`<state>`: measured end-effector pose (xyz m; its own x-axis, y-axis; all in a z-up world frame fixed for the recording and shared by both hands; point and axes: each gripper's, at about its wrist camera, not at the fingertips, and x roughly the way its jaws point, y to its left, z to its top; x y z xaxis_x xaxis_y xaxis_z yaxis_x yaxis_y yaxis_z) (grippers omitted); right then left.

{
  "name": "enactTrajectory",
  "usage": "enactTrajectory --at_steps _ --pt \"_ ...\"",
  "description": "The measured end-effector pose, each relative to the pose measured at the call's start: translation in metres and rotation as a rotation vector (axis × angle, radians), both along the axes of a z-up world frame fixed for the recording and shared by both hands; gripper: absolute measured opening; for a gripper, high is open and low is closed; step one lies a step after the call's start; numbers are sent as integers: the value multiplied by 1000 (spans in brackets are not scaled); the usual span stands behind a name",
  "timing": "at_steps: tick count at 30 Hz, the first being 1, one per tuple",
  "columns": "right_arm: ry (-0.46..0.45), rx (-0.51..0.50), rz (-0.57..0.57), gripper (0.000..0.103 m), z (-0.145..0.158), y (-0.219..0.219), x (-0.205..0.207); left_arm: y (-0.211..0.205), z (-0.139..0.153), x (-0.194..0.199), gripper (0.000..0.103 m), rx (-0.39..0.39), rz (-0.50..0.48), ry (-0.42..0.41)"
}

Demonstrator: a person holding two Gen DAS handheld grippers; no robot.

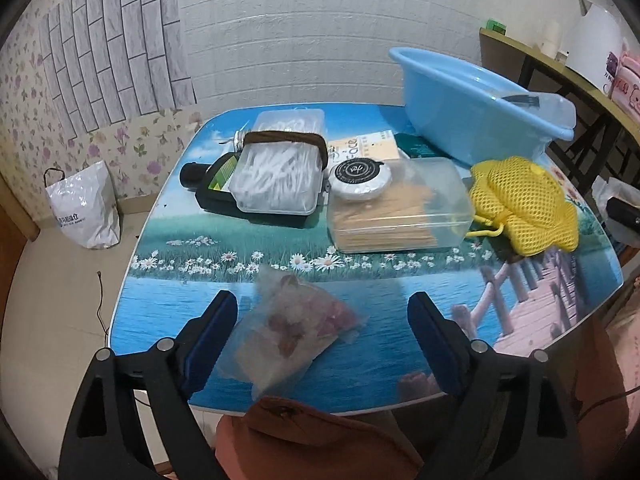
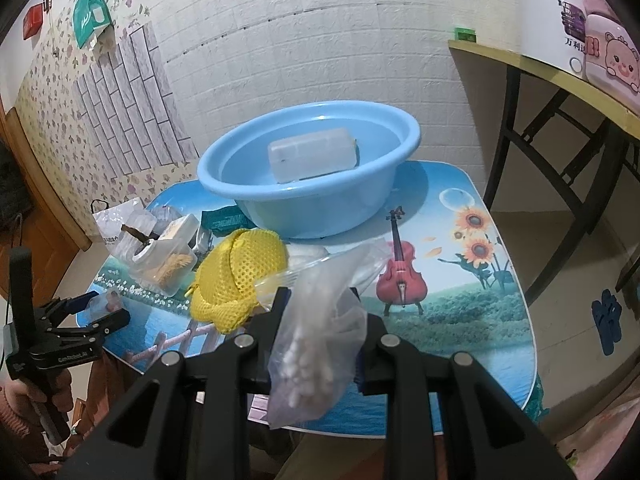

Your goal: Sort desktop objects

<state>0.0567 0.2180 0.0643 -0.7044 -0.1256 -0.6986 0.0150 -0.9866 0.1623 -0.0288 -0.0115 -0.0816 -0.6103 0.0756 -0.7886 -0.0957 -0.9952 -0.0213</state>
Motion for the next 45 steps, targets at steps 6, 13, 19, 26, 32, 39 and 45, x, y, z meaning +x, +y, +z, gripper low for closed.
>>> enactTrajectory --at_steps 6,13,19,26,32,39,45 --pt "0 5 1 26 2 -1 0 -1 -12 -4 87 -8 1 -10" --pt "-7 7 -2 26 1 -3 0 -10 -12 0 87 -13 28 1" --pt "-11 14 5 26 0 -7 0 -19 -15 2 87 8 31 11" --pt "-11 20 5 26 0 -9 0 -14 -9 5 35 19 -20 57" --pt "14 23 14 26 8 -11 -1 -11 13 8 30 51 -37 113" --pt "63 5 29 26 23 -12 -10 5 50 4 28 102 -84 197" --pt "110 -2 41 26 36 -9 -26 31 74 -15 28 125 -137 233"
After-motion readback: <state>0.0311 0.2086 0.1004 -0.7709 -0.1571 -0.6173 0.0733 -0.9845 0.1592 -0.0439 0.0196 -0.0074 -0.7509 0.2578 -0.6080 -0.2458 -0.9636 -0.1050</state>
